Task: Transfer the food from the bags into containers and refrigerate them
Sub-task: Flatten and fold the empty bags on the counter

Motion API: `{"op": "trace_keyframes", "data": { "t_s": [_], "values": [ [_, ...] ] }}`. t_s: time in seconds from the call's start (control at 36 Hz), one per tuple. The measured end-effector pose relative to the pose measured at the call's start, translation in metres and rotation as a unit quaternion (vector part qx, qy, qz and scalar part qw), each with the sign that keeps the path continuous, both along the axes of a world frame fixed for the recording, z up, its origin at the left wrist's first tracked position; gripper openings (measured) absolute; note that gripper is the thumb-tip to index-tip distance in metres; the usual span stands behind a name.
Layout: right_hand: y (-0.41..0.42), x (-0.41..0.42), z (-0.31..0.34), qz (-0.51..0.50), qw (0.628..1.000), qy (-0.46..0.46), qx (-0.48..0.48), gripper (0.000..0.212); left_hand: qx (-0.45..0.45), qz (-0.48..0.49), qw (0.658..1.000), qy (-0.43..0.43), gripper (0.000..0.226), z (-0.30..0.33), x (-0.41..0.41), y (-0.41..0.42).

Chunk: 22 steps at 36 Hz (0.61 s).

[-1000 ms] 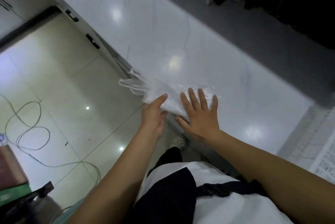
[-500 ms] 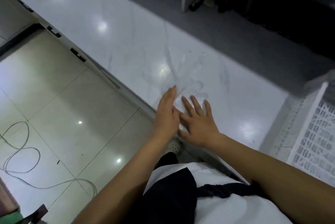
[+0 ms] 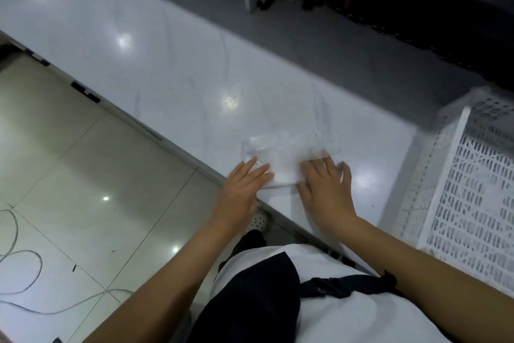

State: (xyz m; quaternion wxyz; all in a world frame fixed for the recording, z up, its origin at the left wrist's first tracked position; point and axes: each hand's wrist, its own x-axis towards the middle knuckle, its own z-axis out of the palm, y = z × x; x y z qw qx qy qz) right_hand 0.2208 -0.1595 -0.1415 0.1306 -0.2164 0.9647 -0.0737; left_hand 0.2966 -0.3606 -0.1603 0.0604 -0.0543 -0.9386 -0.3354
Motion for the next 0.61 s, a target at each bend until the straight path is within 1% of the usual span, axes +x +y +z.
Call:
{"op": "trace_keyframes", "data": {
  "t_s": [0.08, 0.14, 0.17, 0.22, 0.31, 0.33, 0.36, 0.39, 0.44, 0.5, 0.56, 0.61],
  "values": [
    [0.003, -0.001, 0.005, -0.112, 0.991, -0.013, -0.075, 0.057, -0.018, -0.038, 0.999, -0.004, 0.060, 0.000, 0.001, -0.003],
    [0.005, 0.000, 0.015, -0.173, 0.972, -0.024, -0.158, 0.072, -0.022, -0.053, 0.998, -0.007, 0.054, 0.001, 0.000, -0.004],
    [0.005, 0.001, 0.021, -0.188, 0.962, -0.017, -0.199, 0.080, -0.022, -0.057, 0.998, -0.008, 0.050, 0.003, -0.001, -0.004],
    [0.001, 0.003, 0.037, -0.167, 0.952, 0.043, -0.253, 0.088, -0.020, -0.064, 0.998, -0.013, 0.044, 0.006, -0.003, -0.004],
    [-0.012, 0.000, 0.053, -0.052, 0.943, 0.146, -0.293, 0.089, -0.013, -0.077, 0.997, -0.025, 0.036, 0.008, -0.006, -0.007],
    [-0.018, -0.003, 0.056, -0.008, 0.944, 0.162, -0.288, 0.086, -0.007, -0.078, 0.996, -0.030, 0.036, 0.009, -0.007, -0.008],
    [-0.026, -0.006, 0.055, 0.031, 0.950, 0.168, -0.262, 0.080, 0.002, -0.079, 0.996, -0.037, 0.037, 0.009, -0.009, -0.009],
    [-0.034, -0.009, 0.052, 0.061, 0.961, 0.166, -0.214, 0.071, 0.013, -0.078, 0.996, -0.044, 0.036, 0.009, -0.011, -0.010],
    [-0.044, -0.018, 0.037, 0.089, 0.985, 0.120, -0.083, 0.061, 0.035, -0.069, 0.996, -0.045, 0.034, 0.008, -0.014, -0.012],
    [-0.046, -0.028, 0.015, 0.099, 0.993, 0.050, 0.026, 0.060, 0.049, -0.041, 0.998, -0.028, 0.034, 0.005, -0.017, -0.013],
    [-0.041, -0.038, -0.005, 0.102, 0.993, 0.006, 0.065, 0.060, 0.039, -0.017, 0.999, -0.010, 0.032, 0.004, -0.020, -0.014],
    [-0.035, -0.045, -0.016, 0.094, 0.994, -0.007, 0.051, 0.060, 0.008, -0.009, 1.000, -0.003, 0.034, 0.002, -0.025, -0.015]
  ]
}}
